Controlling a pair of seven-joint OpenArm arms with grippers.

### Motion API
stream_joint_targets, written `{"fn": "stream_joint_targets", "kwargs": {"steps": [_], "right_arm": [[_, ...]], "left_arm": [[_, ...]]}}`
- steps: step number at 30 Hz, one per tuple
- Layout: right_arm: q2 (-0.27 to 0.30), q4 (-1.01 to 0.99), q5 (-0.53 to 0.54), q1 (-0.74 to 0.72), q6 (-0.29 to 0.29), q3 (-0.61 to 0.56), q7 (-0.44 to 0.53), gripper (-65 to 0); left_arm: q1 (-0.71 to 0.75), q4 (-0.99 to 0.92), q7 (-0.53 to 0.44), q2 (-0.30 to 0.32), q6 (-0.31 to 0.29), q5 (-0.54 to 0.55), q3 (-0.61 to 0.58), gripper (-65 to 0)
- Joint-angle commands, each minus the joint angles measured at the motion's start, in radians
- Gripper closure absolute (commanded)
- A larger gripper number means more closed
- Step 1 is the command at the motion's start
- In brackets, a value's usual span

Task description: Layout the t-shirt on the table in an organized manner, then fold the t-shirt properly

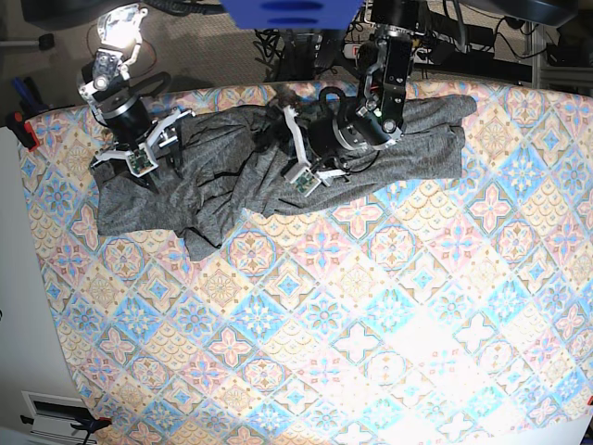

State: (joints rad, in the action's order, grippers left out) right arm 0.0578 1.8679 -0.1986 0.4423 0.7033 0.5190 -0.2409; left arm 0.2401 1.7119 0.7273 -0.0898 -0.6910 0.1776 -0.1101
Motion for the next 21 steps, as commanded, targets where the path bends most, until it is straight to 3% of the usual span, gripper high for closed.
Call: {"fn": "stream_joint_targets", "kwargs": {"steps": [1,4,6,12,21], "right_arm": [[0.007,0.019,0.02,-0.004,-0.005,0.005,0.03,-25.8],[0.007,0.019,0.02,-0.004,-0.005,0.005,0.03,-25.8],[0.007,0.019,0.018,-0.004,-0.005,0.005,0.03,-25.8],[0.007,0.019,0.017,-0.004,-0.005,0.005,0.03,-25.8],[0.007,0.019,0.017,-0.003,-0.005,0.007,0.03,-25.8]], "left_arm": [[-0.017,0.012,-0.019,-0.011,-0.007,0.024,-0.004,-36.4],[-0.034,-0.017,-0.019,-0.009,-0.007,0.024,-0.006,-35.6],[-0.049,-0.034,-0.019,-0.011,-0.007,0.026,-0.006,-30.4],[-0.077,-0.085,-0.019,-0.012,-0.007,0.03,-0.006,-0.9],[-0.066,-0.002,-0.019,-0.012,-0.007,0.036,-0.003,0.0]]}}
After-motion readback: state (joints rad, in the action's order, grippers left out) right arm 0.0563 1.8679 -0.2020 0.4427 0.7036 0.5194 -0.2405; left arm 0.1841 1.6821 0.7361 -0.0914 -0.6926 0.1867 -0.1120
